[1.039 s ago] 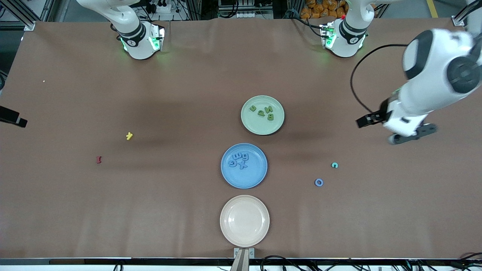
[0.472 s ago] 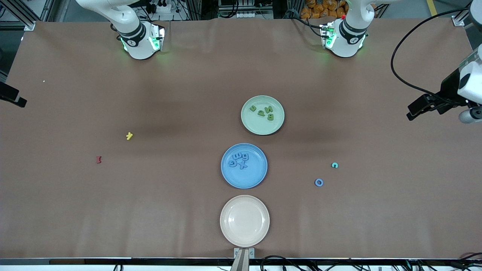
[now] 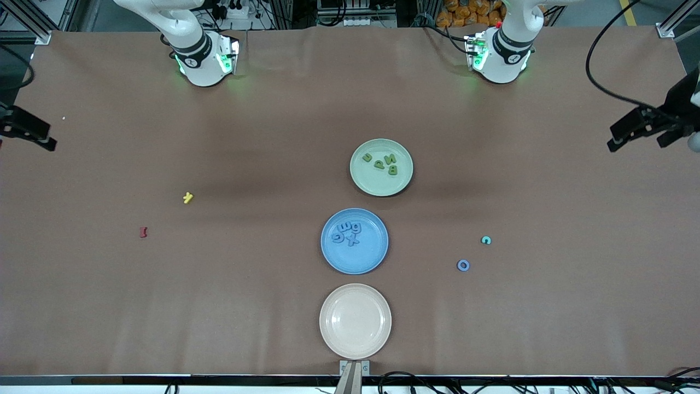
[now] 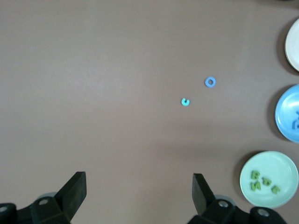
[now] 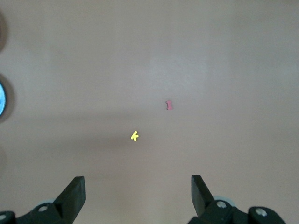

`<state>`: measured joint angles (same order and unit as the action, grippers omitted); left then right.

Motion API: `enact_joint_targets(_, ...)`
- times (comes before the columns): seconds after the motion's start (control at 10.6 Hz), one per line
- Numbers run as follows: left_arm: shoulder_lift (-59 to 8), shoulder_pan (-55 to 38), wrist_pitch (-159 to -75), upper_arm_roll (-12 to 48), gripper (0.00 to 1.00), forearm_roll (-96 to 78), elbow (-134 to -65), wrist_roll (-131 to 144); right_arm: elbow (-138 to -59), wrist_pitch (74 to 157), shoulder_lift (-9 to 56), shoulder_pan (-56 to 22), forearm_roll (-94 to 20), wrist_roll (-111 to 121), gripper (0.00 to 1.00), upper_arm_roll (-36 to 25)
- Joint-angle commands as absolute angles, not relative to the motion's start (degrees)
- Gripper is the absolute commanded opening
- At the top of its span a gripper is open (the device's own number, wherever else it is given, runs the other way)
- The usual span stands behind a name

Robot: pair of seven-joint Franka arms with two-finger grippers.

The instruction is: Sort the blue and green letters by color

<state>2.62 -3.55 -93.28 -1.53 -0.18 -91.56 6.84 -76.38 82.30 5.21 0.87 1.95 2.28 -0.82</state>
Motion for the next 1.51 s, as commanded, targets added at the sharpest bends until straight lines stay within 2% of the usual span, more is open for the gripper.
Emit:
enact_joint_targets(0.0, 1.8, -4.4, -89.6, -0.3, 1.00, -1.0, -88.3, 5.6, -81.1, 82.8, 2.9, 2.5, 4.3, -2.0, 1.00, 4.4)
enact_joint_targets(0.28, 1.5, -4.3, -89.7, 2.4, 1.00, -1.6, -88.2, 6.1, -84.3, 82.8, 2.8, 2.5, 4.3, -3.5, 1.00, 5.6)
enact_joint_targets(1.42, 1.5, -4.1, -89.9, 2.3, 1.00, -0.4, -88.2, 6.6, -85.2, 85.0, 3.2, 5.7, 4.5, -6.0, 1.00, 5.8)
